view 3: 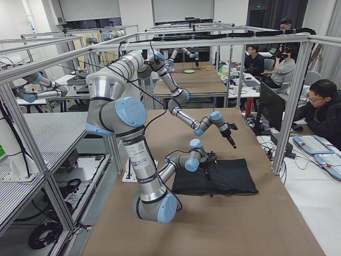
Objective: Fold clothes
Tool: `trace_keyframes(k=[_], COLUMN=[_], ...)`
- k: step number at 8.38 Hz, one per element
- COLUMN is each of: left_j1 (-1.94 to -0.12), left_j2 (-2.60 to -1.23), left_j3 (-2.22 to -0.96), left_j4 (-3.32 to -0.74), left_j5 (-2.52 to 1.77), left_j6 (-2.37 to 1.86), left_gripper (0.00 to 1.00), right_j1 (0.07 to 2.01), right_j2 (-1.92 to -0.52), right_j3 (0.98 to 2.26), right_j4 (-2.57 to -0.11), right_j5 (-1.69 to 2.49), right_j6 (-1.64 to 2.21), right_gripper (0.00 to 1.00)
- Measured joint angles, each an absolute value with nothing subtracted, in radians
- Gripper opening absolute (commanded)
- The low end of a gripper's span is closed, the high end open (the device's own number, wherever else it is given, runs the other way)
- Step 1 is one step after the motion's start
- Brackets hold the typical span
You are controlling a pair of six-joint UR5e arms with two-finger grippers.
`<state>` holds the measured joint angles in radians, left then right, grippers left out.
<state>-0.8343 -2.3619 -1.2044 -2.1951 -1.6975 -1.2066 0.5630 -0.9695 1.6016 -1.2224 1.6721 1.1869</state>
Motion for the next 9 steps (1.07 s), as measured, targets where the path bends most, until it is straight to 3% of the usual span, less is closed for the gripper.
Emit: trace_keyframes(k=[9], left_j1=[-0.833], left_j2=[-2.382], left_j3=[-1.198], left_j4=[-2.187], left_j5=[-1.695], left_j6=[-1.203], left_gripper=[1.0], right_j1=[0.571], right_j2=[-1.086], right_j3=[1.581], right_j4=[-1.141], right_j5=[1.687], right_j6=[1.188], right_gripper=[0.94])
